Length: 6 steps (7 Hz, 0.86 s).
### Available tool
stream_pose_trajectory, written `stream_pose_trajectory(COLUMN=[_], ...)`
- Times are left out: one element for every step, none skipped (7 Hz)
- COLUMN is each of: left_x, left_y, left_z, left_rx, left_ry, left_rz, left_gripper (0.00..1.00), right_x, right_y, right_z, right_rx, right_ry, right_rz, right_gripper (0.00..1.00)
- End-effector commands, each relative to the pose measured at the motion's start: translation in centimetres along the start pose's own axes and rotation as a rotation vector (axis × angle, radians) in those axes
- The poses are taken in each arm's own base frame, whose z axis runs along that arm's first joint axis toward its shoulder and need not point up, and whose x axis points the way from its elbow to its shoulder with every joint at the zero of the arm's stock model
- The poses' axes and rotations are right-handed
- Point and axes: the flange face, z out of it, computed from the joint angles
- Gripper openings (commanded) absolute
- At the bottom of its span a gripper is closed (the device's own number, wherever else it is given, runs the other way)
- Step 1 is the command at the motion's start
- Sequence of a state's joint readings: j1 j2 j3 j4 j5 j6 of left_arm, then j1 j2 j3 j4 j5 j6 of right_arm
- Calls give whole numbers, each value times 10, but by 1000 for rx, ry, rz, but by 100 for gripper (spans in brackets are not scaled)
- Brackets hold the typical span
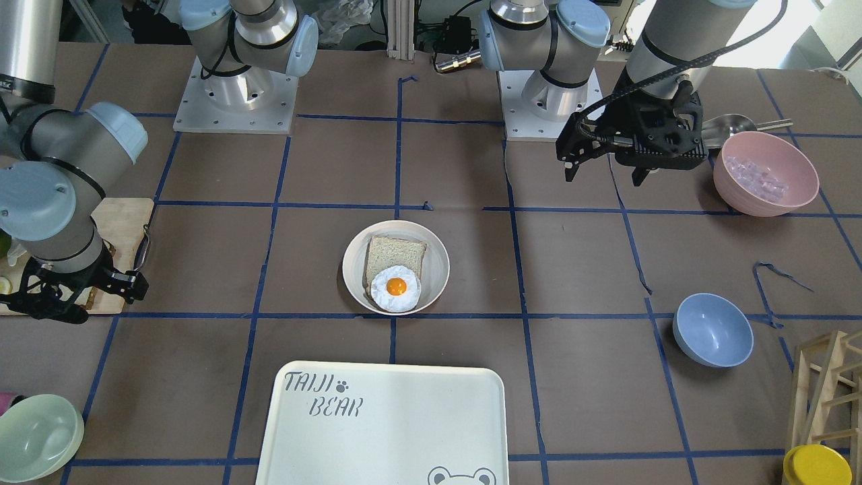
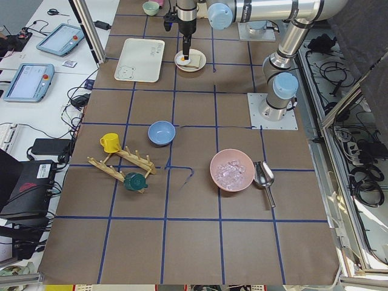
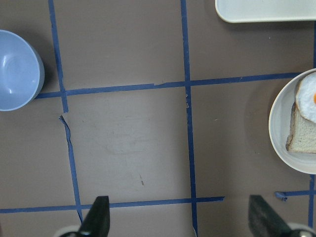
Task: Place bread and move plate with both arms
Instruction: 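Move the right gripper down to the bread slice on the wooden board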
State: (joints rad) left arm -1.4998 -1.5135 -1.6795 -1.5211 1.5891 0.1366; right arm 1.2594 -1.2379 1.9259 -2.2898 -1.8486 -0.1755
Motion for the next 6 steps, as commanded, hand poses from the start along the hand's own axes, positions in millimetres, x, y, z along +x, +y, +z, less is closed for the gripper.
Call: stream_pose_trajectory(left_x=[1, 1, 1, 0, -1, 0], left_y=[0, 0, -1, -1, -1, 0], left_z=[0, 2, -1, -2, -1, 1], left_rx=[-1, -2, 2, 3, 1, -3], left_ry=[3, 5, 1, 1, -2, -4], left_rz=[2, 2, 2, 0, -1, 0], left_gripper=[100, 100, 100, 100, 100, 100], right_x=[11, 11, 19, 30, 41, 40], right_y=[10, 12, 12, 14, 18, 26], right_z=[19, 21, 22, 24, 35, 42], right_rx=[-51, -52, -55, -69, -95, -108], right_ry=[46, 47, 48, 64, 72, 61], right_rz=[-46, -40, -30, -19, -9, -3], right_gripper=[63, 61, 61, 61, 61, 61])
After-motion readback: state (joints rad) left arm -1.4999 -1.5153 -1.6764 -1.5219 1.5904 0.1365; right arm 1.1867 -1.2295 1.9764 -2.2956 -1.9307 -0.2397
